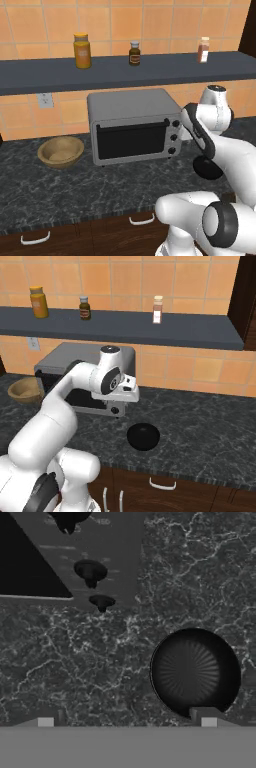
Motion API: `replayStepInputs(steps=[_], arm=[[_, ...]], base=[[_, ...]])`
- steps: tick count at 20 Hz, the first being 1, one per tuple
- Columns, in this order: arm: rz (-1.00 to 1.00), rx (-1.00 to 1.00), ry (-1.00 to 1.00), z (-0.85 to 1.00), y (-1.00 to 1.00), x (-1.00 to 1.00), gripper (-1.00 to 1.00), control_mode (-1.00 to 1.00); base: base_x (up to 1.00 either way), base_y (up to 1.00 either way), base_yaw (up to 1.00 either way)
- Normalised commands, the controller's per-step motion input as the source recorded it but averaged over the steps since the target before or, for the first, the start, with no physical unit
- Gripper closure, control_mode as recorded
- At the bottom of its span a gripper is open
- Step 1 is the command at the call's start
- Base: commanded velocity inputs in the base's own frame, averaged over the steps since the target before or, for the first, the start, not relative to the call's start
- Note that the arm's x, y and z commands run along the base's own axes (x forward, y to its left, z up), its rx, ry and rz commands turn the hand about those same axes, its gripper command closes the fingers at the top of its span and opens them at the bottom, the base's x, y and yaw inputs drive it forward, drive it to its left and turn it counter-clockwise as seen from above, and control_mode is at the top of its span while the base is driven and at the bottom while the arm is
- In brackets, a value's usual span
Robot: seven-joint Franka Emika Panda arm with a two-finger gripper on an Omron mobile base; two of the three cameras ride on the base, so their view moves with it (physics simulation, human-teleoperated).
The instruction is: Pick up the bowls on the counter and stack them on top of one another in the open cabinet. Place the smaller bowl on top of the larger bowl.
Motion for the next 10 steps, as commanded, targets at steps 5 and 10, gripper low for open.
replayStepInputs(steps=[5,10], arm=[[0.0,0.0,0.1,-0.81,-0.41,0.02,-1.0,-1.0],[0.0,0.0,0.1,-0.57,-0.13,0.15,-1.0,-1.0]], base=[[0.0,0.0,0.0],[0.0,0.0,0.0]])
